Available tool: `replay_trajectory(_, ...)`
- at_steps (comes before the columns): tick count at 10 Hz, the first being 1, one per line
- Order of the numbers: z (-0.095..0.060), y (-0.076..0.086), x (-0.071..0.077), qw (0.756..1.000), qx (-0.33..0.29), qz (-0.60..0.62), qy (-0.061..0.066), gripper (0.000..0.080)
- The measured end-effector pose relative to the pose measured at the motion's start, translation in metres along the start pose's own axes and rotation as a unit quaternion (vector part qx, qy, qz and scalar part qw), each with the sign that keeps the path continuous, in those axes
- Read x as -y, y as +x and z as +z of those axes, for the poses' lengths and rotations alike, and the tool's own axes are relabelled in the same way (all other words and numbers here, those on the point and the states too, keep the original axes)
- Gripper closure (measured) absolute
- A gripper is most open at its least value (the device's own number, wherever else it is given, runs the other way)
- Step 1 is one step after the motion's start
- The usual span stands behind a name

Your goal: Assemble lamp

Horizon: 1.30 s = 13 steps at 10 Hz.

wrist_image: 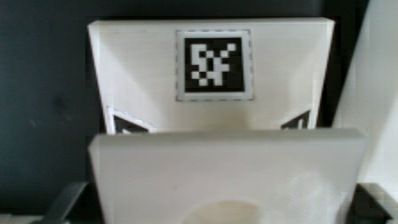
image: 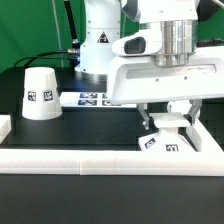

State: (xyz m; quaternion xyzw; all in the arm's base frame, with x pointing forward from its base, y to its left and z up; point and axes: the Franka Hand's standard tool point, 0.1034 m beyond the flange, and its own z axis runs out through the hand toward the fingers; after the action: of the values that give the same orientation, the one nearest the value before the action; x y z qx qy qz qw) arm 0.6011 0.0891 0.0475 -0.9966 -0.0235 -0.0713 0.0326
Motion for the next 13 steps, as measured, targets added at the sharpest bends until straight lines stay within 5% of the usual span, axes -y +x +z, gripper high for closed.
replay_trajectory(7, 0.002, 0.009, 0.008, 1.000, 0.001, 0.006, 0.002, 0.0263)
replay_trajectory(8, 0.002, 0.006, 0.009, 1.000, 0.001, 0.000, 0.002, 0.0263)
replay_trajectory(10, -0.001, -0.007, 0.016, 1.000, 0.008, -0.017, 0.002, 0.0114)
replay_trajectory(13, -0.014, -0.034, 0.022, 0.999, 0.014, -0.035, 0.001, 0.0103)
